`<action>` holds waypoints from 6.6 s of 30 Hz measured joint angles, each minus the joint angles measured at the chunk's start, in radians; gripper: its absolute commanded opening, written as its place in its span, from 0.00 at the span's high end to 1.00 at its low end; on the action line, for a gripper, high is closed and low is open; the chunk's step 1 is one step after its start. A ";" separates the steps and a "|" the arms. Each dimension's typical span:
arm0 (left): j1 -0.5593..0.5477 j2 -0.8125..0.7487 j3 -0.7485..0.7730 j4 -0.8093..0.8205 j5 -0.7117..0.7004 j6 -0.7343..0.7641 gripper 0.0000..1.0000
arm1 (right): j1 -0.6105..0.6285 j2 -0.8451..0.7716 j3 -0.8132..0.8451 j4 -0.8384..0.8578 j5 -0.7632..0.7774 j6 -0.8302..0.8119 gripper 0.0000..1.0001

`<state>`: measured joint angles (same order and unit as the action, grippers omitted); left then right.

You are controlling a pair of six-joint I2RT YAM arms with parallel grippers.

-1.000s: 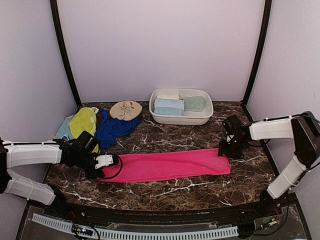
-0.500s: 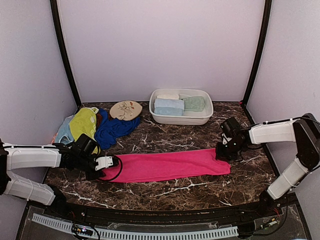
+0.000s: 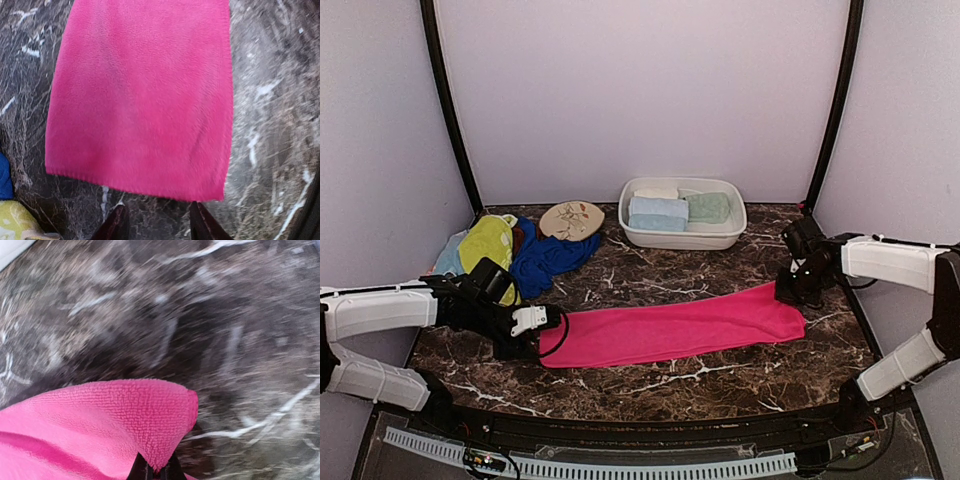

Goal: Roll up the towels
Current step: Pick up the towel from the center of the board, then fold the towel at the center of the board, then smooth out the towel at the center of the board, then rotate the towel at the center of the board.

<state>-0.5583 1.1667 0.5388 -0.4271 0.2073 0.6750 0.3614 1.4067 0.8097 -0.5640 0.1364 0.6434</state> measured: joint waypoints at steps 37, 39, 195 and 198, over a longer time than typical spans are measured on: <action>0.089 -0.043 0.100 -0.099 0.017 -0.008 0.58 | 0.501 0.330 0.572 -0.086 -0.233 0.122 1.00; 0.090 -0.044 0.096 -0.098 0.016 -0.005 0.58 | 0.523 0.362 0.617 -0.076 -0.246 0.122 1.00; -0.085 0.310 0.537 0.180 -0.180 0.146 0.02 | 0.484 0.480 0.604 0.213 -0.558 -0.167 0.91; -0.076 0.237 0.502 0.105 -0.086 0.089 0.02 | 0.484 0.662 0.778 0.137 -0.615 -0.285 0.93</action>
<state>-0.6346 1.4036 1.0409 -0.3218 0.1211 0.7643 0.8459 2.0686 1.5875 -0.4267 -0.4789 0.3588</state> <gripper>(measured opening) 0.985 0.090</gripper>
